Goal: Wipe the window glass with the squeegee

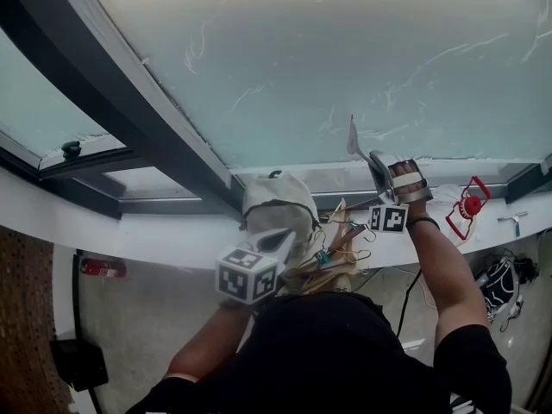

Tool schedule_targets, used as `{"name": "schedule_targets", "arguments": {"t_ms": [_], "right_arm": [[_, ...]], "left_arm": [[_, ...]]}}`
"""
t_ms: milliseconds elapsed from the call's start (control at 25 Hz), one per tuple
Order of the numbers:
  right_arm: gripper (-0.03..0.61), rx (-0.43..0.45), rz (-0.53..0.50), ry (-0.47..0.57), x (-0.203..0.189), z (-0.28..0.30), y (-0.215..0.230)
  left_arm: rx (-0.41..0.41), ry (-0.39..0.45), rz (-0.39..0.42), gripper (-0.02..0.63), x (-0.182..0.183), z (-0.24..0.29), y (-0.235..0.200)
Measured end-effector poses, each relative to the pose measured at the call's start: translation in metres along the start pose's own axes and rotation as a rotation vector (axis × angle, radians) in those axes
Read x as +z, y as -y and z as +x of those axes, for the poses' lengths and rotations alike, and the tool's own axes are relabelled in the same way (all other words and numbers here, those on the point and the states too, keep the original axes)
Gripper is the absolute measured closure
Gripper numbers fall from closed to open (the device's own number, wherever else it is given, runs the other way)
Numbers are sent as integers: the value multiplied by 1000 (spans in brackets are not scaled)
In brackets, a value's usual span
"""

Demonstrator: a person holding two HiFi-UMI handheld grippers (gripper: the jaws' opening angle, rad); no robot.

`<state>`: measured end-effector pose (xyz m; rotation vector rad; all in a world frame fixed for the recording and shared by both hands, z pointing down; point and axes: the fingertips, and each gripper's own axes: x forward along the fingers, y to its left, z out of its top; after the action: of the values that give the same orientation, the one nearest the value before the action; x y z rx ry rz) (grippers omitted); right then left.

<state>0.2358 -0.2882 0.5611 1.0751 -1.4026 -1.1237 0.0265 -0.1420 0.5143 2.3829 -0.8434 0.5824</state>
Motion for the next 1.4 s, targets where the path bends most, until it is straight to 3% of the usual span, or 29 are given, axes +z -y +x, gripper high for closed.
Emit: {"name": "schedule_targets", "arguments": {"t_ms": [400, 640, 880, 1080, 1400], "right_arm": [[483, 6, 29, -117, -73, -17, 4], [483, 33, 104, -101, -70, -24, 15], [482, 94, 184, 57, -7, -41, 57], [480, 144, 170, 227, 75, -49, 134], [480, 45, 48, 423, 206, -49, 290]], "left_arm": [[-2, 0, 2, 614, 1, 2, 7], [-4, 13, -1, 614, 3, -1, 4], [21, 38, -19, 614, 6, -11, -9], [42, 68, -22, 614, 16, -21, -21], [80, 108, -9, 614, 32, -42, -38]]}}
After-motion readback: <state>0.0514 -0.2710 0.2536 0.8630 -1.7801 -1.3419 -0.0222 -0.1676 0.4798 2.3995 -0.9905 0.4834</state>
